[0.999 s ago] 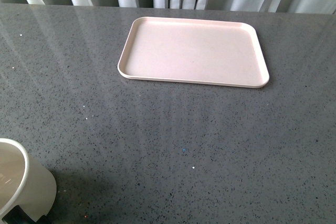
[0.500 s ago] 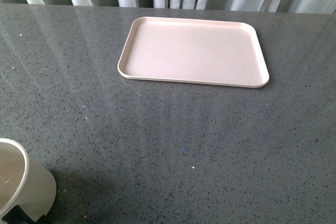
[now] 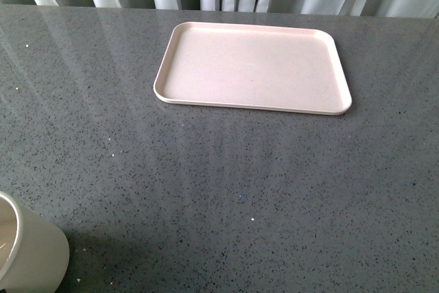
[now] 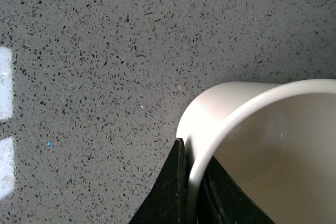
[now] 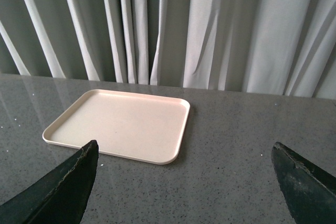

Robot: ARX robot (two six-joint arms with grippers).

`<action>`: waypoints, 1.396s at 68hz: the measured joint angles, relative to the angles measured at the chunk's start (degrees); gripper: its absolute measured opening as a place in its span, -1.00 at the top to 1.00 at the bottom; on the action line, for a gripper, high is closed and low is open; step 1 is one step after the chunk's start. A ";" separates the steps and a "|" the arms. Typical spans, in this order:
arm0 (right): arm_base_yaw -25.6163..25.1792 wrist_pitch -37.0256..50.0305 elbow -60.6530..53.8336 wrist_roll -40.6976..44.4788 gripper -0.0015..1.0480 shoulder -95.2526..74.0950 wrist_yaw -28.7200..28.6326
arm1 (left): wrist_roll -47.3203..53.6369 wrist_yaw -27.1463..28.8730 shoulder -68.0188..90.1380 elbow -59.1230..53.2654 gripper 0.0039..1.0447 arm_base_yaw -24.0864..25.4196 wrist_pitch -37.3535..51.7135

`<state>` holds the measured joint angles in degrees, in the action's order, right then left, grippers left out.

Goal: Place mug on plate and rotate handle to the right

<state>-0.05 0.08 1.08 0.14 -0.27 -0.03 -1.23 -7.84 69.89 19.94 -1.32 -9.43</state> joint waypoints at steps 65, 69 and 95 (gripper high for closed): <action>0.00 0.00 0.00 0.00 -0.82 0.00 0.00 | -12.37 8.55 30.64 44.04 0.97 -24.41 -1.05; 0.00 0.00 0.00 0.00 -0.82 0.00 0.00 | -12.44 8.63 30.64 44.04 0.97 -24.39 -1.05; 0.00 0.00 0.00 0.00 -0.82 0.00 0.02 | -12.41 9.44 30.91 44.70 0.97 -24.48 -2.47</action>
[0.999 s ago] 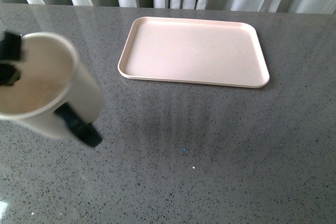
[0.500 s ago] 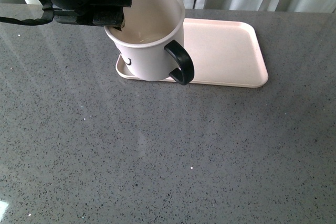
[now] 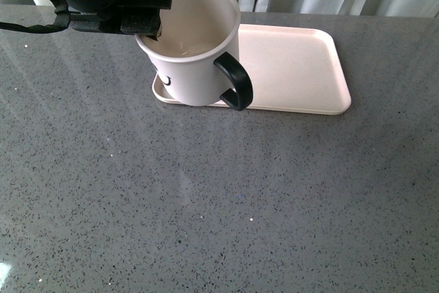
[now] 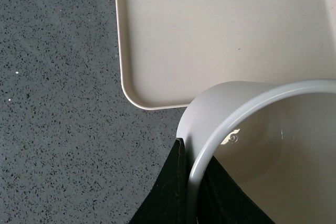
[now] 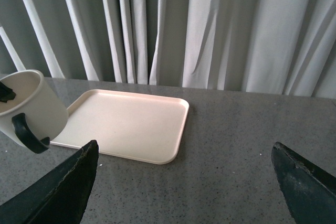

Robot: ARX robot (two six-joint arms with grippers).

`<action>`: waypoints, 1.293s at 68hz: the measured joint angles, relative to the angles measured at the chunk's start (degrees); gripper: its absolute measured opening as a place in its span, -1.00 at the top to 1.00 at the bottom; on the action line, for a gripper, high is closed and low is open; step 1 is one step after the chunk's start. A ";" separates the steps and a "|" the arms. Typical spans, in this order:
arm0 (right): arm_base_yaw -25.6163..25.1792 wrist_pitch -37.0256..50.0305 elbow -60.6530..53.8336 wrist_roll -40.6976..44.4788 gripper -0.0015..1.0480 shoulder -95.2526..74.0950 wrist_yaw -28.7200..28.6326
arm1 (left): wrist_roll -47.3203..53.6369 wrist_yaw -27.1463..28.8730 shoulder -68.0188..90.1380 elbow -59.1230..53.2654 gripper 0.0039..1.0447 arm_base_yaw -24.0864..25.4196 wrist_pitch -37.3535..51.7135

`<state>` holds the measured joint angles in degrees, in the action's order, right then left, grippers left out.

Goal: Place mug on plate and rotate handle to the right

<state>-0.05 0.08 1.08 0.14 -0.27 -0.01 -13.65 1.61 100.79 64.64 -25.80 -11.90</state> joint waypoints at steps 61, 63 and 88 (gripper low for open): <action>0.00 0.00 0.00 0.00 -0.82 0.00 -0.02 | 3.48 1.16 35.45 51.28 0.97 -0.85 -23.43; 0.00 0.00 0.00 0.00 -0.82 0.00 -0.02 | 3.48 1.18 36.48 52.72 0.97 -0.87 -24.13; 0.00 0.00 0.00 0.00 -0.82 0.00 0.00 | 3.30 0.50 45.59 62.62 0.97 -1.84 -29.90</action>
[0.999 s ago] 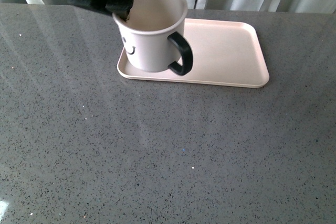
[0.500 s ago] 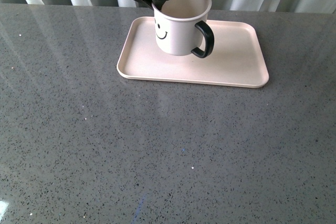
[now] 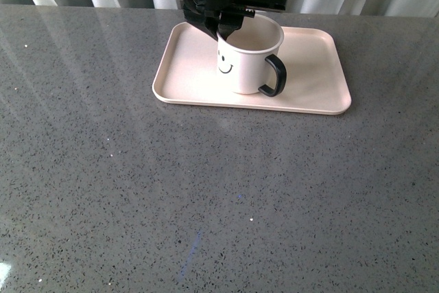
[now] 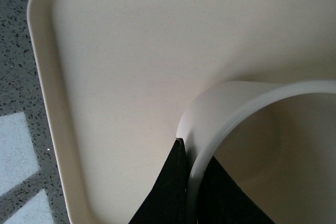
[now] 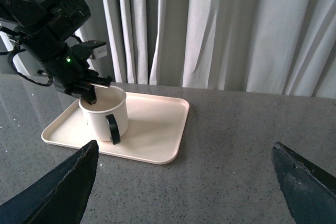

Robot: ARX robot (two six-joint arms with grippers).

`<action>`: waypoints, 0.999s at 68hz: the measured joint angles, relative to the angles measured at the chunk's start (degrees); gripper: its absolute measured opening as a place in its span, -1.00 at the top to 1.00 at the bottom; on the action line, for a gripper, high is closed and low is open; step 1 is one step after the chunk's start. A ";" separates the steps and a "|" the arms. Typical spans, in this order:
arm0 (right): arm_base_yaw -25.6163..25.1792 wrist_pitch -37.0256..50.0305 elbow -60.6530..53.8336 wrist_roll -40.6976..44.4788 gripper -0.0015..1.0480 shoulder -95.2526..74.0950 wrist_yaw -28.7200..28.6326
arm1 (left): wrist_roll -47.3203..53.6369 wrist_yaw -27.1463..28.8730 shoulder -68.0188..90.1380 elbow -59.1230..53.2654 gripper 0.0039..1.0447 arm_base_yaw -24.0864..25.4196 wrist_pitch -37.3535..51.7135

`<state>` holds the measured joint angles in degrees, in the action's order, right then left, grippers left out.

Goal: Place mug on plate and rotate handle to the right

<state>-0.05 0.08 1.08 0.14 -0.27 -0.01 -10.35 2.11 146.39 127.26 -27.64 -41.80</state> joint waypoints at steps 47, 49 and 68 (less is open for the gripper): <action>0.00 0.00 0.00 0.00 -0.82 0.00 -0.02 | -1.33 -2.05 -1.73 -1.20 -0.39 -0.63 1.75; 0.00 0.00 0.00 0.00 -0.82 0.00 0.00 | -1.27 -2.08 -2.91 -2.32 -0.49 -0.61 2.43; 0.00 0.00 0.00 0.00 -0.82 0.00 0.00 | 0.00 -2.86 -15.80 -14.88 -0.83 0.92 13.57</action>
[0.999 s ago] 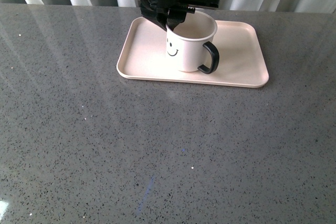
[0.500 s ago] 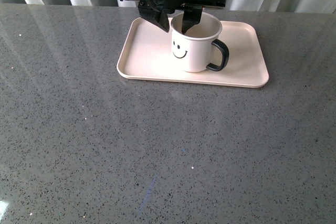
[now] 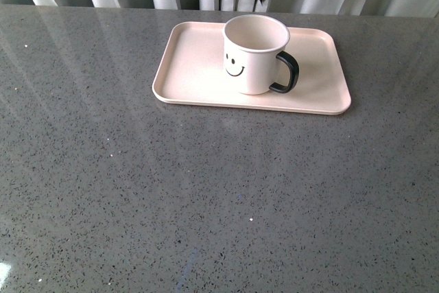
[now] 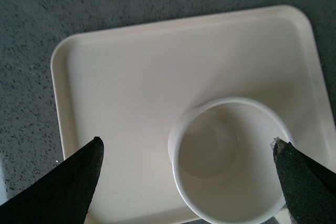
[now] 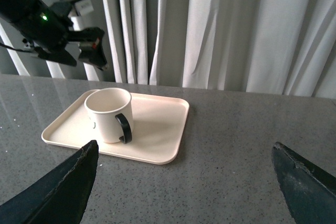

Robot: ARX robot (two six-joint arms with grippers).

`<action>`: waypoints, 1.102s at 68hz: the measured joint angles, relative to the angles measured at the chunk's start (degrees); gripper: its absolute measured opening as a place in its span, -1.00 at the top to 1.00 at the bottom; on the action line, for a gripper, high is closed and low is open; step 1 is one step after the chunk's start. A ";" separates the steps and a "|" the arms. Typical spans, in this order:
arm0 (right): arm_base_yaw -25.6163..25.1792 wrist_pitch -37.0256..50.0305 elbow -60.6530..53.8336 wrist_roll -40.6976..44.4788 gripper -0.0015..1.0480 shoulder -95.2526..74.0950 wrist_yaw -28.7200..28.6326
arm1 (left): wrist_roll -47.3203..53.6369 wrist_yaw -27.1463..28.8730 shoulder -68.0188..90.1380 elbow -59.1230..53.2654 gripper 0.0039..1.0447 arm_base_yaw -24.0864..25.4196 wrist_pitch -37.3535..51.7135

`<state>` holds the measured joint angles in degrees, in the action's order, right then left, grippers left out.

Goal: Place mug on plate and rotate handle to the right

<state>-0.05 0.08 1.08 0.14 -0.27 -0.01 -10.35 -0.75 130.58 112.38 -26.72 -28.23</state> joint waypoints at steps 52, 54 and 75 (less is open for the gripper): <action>0.00 0.00 0.00 0.00 -0.82 0.00 0.02 | 9.70 10.97 -48.94 -87.49 0.98 15.76 84.63; 0.00 0.00 0.00 0.00 -0.82 0.00 0.02 | 9.70 10.51 -50.25 -88.87 0.98 16.24 84.83; 0.00 0.00 0.00 0.00 -0.82 0.00 0.02 | 9.73 6.45 -64.04 -101.13 0.98 20.72 83.17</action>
<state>-0.05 0.08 1.08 0.14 -0.27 0.01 -0.62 5.69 66.54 11.25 -6.00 54.94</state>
